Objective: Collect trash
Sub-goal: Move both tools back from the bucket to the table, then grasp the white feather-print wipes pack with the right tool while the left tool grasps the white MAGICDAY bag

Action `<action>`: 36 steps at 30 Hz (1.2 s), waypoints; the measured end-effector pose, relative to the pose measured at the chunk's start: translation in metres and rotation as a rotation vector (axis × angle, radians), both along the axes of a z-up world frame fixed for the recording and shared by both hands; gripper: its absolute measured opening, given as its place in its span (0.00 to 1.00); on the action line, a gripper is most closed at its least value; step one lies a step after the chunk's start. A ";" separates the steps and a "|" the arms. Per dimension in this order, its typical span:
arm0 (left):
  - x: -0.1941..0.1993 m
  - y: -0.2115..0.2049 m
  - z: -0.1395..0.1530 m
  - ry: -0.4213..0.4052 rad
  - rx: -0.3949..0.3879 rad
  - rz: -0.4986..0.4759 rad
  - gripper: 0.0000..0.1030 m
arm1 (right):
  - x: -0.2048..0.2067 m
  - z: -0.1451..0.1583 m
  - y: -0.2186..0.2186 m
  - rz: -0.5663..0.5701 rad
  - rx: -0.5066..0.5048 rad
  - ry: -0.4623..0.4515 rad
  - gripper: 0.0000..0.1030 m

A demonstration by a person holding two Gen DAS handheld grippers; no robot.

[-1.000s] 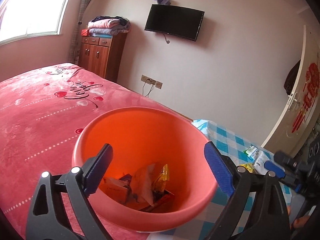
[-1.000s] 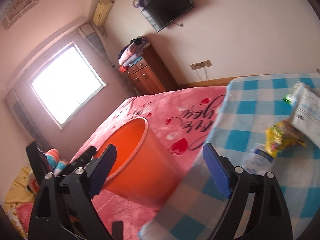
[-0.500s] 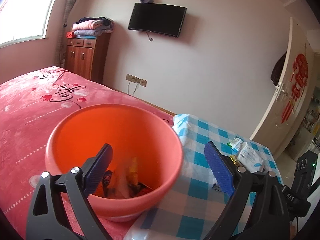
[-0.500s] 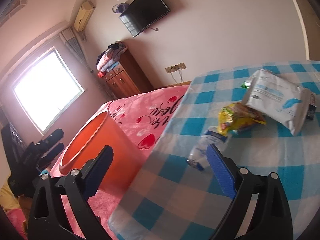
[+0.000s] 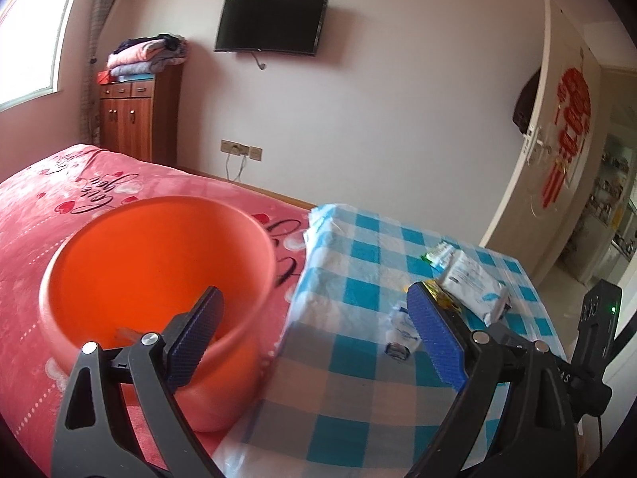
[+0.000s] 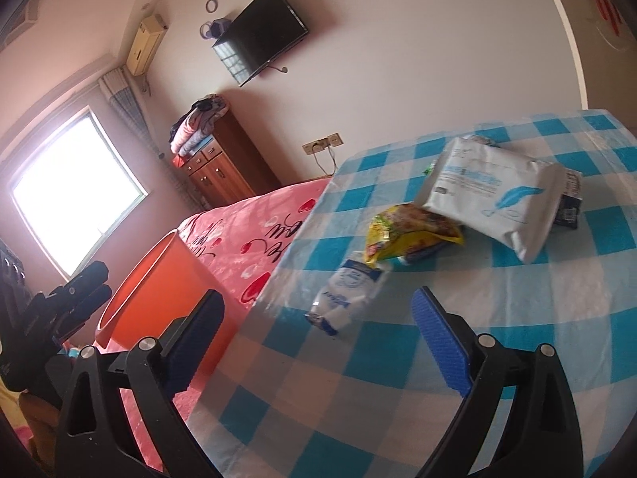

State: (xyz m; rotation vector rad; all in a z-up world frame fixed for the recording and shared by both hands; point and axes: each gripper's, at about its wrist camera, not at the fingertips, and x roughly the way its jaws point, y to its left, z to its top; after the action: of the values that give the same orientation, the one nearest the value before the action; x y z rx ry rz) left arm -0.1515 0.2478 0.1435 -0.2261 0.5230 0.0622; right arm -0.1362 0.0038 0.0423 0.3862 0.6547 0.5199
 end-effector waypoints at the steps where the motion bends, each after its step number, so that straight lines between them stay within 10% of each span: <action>1: 0.002 -0.005 -0.002 0.007 0.002 -0.008 0.91 | 0.000 -0.001 -0.004 -0.006 0.003 0.001 0.91; 18: 0.051 -0.074 -0.039 0.128 0.057 -0.134 0.91 | 0.019 -0.011 -0.076 -0.123 -0.027 0.019 0.91; 36: 0.117 -0.123 -0.108 0.259 0.156 -0.288 0.91 | 0.088 -0.006 -0.078 -0.018 -0.461 -0.002 0.91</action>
State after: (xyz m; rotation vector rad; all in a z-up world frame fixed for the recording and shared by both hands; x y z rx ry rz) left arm -0.0350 0.1247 0.0353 0.0121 0.8000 -0.1496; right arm -0.0482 -0.0743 0.0359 -0.0420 0.7453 0.3377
